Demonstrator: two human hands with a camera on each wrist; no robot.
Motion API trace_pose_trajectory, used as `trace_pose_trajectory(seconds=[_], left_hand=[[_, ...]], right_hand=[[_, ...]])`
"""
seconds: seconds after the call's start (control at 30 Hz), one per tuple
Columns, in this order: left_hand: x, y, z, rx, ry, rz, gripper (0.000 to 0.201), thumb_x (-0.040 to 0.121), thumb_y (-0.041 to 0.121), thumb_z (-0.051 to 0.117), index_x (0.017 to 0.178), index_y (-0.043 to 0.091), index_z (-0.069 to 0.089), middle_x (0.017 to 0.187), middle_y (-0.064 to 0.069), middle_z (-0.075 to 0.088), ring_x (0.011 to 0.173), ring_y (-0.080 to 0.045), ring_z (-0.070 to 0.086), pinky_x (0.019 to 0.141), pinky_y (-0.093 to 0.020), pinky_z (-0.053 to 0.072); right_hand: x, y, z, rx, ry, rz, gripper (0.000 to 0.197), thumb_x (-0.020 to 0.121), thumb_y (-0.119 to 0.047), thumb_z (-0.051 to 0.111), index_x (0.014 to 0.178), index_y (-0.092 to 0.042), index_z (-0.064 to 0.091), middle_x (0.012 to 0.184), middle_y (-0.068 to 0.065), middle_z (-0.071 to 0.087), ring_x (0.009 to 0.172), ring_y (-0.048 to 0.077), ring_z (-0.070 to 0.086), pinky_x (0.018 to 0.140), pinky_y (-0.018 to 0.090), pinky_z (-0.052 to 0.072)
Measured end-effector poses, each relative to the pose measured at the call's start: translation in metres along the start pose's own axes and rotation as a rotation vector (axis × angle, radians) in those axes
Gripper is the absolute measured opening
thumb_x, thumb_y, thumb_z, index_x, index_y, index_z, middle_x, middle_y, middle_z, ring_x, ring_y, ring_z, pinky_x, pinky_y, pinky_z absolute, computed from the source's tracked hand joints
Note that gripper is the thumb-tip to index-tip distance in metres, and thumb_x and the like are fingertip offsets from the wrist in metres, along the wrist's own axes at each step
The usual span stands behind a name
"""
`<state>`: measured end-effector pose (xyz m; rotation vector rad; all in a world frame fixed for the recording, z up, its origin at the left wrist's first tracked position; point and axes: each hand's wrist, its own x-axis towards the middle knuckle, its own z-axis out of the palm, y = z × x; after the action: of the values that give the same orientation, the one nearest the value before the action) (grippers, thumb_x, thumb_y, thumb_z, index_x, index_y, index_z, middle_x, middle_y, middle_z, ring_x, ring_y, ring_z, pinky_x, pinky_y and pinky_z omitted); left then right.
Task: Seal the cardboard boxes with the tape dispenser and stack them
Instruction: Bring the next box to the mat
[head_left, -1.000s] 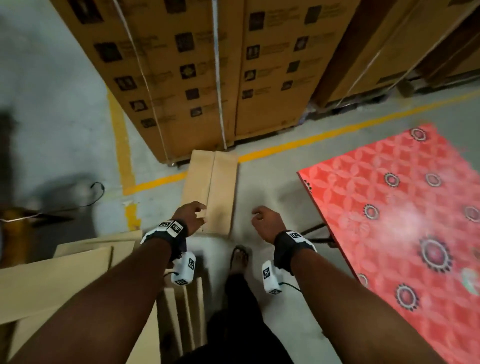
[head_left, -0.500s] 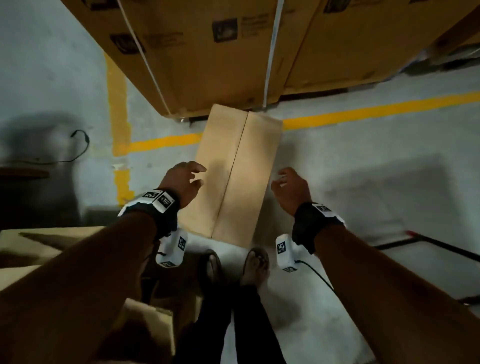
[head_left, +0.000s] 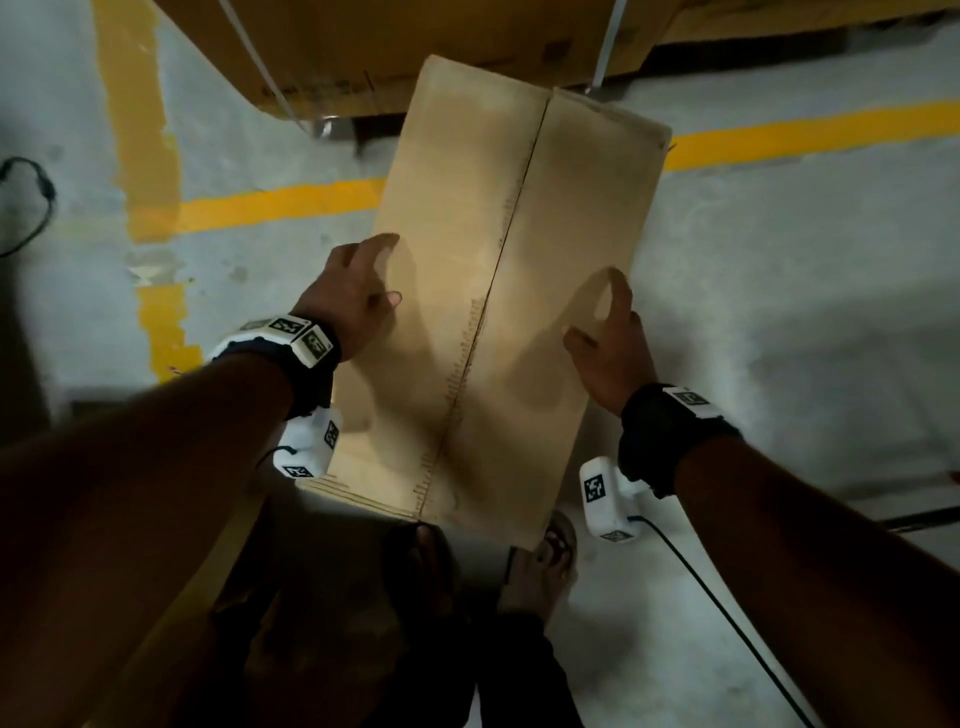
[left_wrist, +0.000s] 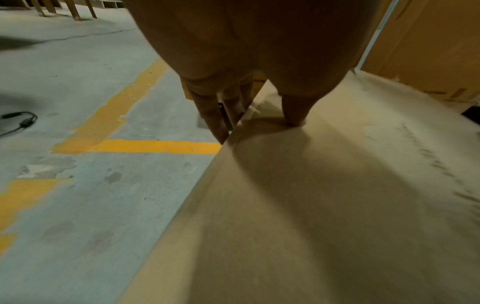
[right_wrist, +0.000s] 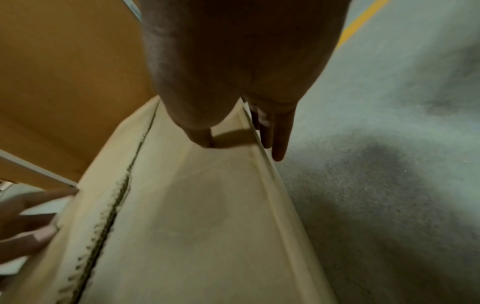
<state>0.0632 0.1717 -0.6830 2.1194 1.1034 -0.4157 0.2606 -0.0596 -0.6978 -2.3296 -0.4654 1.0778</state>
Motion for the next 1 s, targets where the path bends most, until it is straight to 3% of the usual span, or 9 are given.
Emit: trace_pose_trajectory(seconds=[0.2,0.4,0.53,0.67,0.83,1.0], left_hand=[[0.02,-0.006,0.008,0.008,-0.037,0.048,0.067,0.099,0.04,0.043,0.151,0.045,0.001,0.138,-0.021,0.045,0.113,-0.039,0.054,0.089,-0.041,0.04],[0.017,-0.008,0.008,-0.052,0.019,0.068,0.065,0.1,0.033,0.044,0.153,0.042,0.007,0.117,-0.019,0.059,0.106,-0.036,0.055,0.082,-0.033,0.035],[0.004,-0.002,-0.001,-0.08,0.017,0.054,0.065,0.101,0.032,0.045,0.153,0.041,0.007,0.115,-0.024,0.062,0.107,-0.039,0.056,0.085,-0.037,0.04],[-0.017,0.014,-0.027,-0.086,0.036,0.034,0.065,0.101,0.035,0.044,0.153,0.042,0.006,0.117,-0.022,0.063,0.108,-0.041,0.056,0.084,-0.036,0.04],[-0.058,0.046,-0.082,-0.077,0.065,0.042,0.063,0.101,0.039,0.043,0.153,0.042,0.008,0.096,-0.018,0.064,0.097,-0.04,0.058,0.075,-0.035,0.04],[-0.118,0.08,-0.141,-0.096,0.084,0.034,0.063,0.1,0.041,0.043,0.153,0.042,0.008,0.102,-0.021,0.065,0.096,-0.039,0.06,0.081,-0.04,0.047]], right_hand=[[0.004,0.012,0.018,-0.026,0.063,-0.069,0.085,0.098,-0.026,0.052,0.157,-0.036,-0.008,0.144,0.024,0.043,0.109,0.038,0.059,0.086,0.03,0.04],[0.003,0.011,0.022,0.02,0.135,-0.085,0.084,0.097,-0.025,0.055,0.159,-0.033,-0.003,0.145,0.024,0.044,0.119,0.037,0.056,0.092,0.029,0.038],[0.0,0.0,0.01,0.0,0.132,-0.089,0.085,0.096,-0.025,0.056,0.159,-0.032,0.0,0.144,0.024,0.046,0.123,0.039,0.053,0.1,0.036,0.041],[-0.014,-0.024,-0.014,-0.018,0.113,-0.101,0.084,0.095,-0.027,0.056,0.159,-0.031,0.002,0.144,0.022,0.047,0.126,0.038,0.052,0.105,0.04,0.04],[-0.049,-0.069,-0.061,-0.032,0.1,-0.097,0.084,0.095,-0.032,0.055,0.158,-0.034,0.0,0.135,0.023,0.054,0.119,0.038,0.055,0.103,0.042,0.044],[-0.101,-0.128,-0.121,-0.056,0.078,-0.126,0.081,0.097,-0.032,0.055,0.159,-0.035,0.003,0.134,0.024,0.055,0.12,0.039,0.054,0.1,0.038,0.042]])
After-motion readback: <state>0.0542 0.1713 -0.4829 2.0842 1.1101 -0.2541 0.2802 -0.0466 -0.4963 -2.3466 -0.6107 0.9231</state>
